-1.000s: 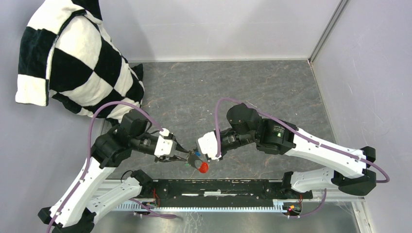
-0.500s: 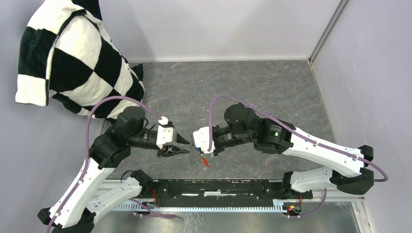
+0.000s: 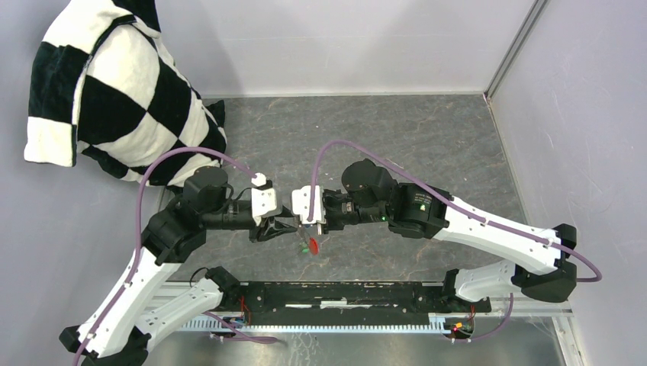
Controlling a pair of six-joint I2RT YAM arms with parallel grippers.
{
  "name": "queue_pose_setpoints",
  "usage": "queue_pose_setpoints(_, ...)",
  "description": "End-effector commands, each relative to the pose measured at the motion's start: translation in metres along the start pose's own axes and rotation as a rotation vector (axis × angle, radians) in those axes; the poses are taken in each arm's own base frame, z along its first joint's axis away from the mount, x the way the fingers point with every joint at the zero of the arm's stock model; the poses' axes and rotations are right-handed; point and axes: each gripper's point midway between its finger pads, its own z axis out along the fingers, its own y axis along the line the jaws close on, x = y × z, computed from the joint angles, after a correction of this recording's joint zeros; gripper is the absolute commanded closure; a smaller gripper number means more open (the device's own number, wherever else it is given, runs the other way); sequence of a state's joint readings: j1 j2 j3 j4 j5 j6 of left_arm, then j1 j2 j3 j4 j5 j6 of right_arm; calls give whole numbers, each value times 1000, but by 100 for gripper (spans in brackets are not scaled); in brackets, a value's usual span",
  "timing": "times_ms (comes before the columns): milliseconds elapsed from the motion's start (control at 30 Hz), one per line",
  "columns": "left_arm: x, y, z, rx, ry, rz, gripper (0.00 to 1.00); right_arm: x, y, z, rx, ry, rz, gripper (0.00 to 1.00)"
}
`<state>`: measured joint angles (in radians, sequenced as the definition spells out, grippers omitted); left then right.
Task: Put the keys on the keyring
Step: Adjust the key on the keyring.
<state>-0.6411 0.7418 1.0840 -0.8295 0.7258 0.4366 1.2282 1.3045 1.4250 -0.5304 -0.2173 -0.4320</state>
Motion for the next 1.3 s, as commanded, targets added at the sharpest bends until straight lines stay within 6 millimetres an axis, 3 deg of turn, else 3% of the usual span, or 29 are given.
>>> queue_pose_setpoints(0, 0, 21, 3, -102, 6, -31, 58, -34, -21, -9, 76, -99, 7, 100)
queue_pose_setpoints(167, -5, 25, 5, -118, -19, -55, 58, -34, -19, -8, 70, -103, 14, 100)
queue_pose_setpoints(433, -7, 5, 7, -14, -40, -66, 59, -35, -18, -7, 69, -108, 22, 100)
queue_pose_setpoints(800, -6, 26, 8, -121, -39, -59, 83, -35, -15, -6, 53, -115, 32, 100)
queue_pose_setpoints(967, -8, 26, 9, -117, -54, -52, 97, -34, -15, -5, 55, -116, 39, 100)
queue_pose_setpoints(1267, -7, 29, 7, -144, -62, -40, 98, -28, -18, -8, 111, -127, 93, 100)
